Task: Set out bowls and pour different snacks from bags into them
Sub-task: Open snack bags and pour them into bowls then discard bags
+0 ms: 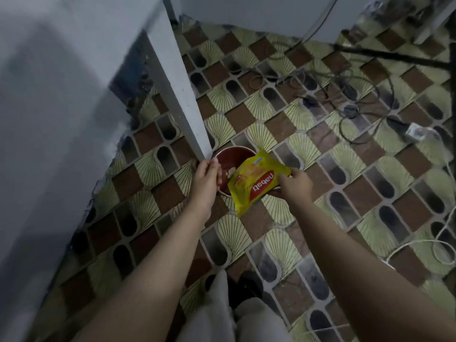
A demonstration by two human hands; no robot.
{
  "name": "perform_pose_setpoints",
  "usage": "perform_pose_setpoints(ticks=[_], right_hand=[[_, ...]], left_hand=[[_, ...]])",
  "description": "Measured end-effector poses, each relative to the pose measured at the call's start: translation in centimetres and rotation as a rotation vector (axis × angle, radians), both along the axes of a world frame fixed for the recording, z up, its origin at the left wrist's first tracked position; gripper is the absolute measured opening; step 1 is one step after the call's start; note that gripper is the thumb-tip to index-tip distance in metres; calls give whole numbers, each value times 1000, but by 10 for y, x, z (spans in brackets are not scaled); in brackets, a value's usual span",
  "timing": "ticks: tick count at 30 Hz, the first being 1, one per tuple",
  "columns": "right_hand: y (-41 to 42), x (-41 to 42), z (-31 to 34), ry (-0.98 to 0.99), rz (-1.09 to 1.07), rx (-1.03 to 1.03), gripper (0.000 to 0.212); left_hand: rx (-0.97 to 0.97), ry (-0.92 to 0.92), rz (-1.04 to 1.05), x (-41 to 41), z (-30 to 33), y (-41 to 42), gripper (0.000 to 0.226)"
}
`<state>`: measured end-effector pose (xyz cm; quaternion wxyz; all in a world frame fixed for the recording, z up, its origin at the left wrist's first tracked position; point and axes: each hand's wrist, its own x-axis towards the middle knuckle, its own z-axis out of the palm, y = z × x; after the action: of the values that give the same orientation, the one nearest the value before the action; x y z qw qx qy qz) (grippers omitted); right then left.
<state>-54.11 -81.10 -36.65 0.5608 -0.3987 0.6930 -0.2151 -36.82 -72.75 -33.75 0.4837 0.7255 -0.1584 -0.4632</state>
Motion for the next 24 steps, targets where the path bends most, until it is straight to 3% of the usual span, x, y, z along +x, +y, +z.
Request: perform_pose_setpoints(ticks=[3,6,9,12,16,20,24], right_hand=[[-30,18,-91,81,74,-2,14],[-66,25,-216,151,150,31,31],[-63,44,-238,135,150,51,38],[-35,57,-218,8,71,114,46],[0,58,-171,-75,-16,45,34],[27,59,-60,-164,-41,-125,18],[42,56,79,-181,39,-291,28]], left_hand=[[4,-1,6,9,-67,-11,24],[5,-15,18,17,-118,-21,25],[2,-38,-13,22,-152,-24,27],[14,-43,-30,25,-159,-21,30],[32,-28,-20,23,-126,-14,30],[8,-14,-50,8,-44,-7,29],[-110,-37,-49,-6,78,6,30]])
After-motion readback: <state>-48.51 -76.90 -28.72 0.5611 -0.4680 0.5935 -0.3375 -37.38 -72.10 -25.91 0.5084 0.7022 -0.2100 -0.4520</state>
